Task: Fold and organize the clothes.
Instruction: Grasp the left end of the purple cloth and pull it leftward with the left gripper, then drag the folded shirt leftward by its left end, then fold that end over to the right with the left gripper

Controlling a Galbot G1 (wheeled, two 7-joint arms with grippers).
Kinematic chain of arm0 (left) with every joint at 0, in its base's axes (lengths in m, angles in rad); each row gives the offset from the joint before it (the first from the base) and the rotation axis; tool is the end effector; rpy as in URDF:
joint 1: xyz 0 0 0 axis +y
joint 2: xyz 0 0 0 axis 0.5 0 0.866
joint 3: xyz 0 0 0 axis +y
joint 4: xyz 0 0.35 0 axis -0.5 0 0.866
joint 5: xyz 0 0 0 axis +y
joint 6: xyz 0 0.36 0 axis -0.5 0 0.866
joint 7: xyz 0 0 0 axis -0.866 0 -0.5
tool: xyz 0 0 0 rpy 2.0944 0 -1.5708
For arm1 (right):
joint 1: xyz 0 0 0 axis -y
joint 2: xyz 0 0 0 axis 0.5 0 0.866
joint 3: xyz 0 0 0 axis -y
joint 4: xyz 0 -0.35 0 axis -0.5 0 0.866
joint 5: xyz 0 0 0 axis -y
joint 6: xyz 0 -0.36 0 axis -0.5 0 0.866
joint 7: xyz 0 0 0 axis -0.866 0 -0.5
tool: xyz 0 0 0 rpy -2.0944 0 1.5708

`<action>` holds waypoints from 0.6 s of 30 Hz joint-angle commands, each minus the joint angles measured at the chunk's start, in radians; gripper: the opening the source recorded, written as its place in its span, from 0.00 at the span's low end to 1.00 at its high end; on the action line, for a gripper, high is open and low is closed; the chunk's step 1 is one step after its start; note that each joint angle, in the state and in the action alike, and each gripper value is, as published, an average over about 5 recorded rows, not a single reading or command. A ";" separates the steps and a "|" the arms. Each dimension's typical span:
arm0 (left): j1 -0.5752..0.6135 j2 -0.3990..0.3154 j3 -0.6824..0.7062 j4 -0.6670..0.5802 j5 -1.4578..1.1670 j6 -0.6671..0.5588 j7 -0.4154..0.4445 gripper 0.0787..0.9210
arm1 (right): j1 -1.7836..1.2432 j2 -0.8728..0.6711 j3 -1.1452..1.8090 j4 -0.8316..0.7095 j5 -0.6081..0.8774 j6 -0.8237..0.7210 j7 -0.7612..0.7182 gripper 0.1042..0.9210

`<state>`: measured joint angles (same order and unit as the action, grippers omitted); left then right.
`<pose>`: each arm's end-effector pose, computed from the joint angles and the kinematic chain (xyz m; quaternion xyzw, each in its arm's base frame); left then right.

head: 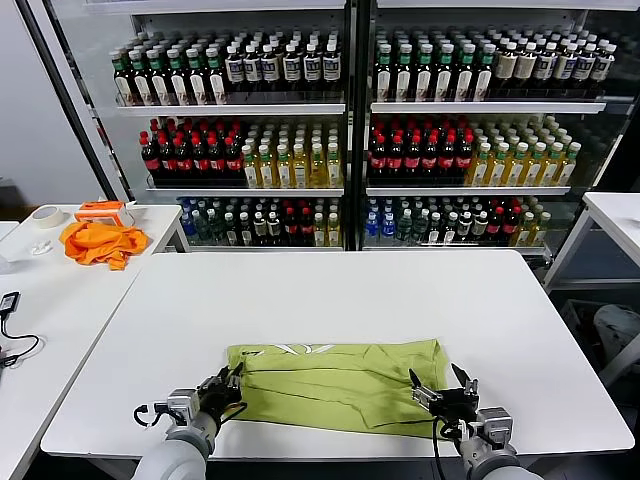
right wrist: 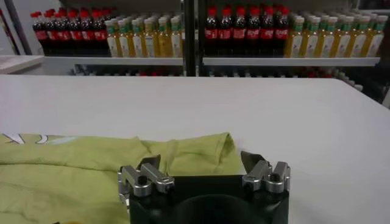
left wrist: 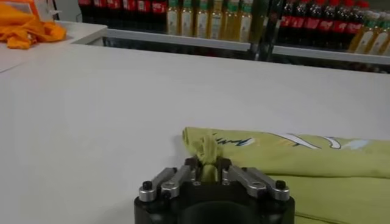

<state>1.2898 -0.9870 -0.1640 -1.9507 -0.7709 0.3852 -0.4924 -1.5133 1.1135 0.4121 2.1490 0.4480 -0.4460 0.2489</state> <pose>0.2448 0.0212 -0.3135 -0.0287 -0.9586 0.0382 0.2808 0.1992 -0.0376 -0.2707 0.0517 -0.9757 0.0133 0.2126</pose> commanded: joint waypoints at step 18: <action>0.157 0.245 -0.546 -0.106 0.290 0.193 0.066 0.03 | 0.034 -0.019 0.007 -0.004 0.035 0.006 -0.008 0.88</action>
<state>1.3393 -0.9203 -0.3397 -2.0323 -0.5431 0.5025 -0.4574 -1.4937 1.0958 0.4230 2.1489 0.4745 -0.4409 0.2415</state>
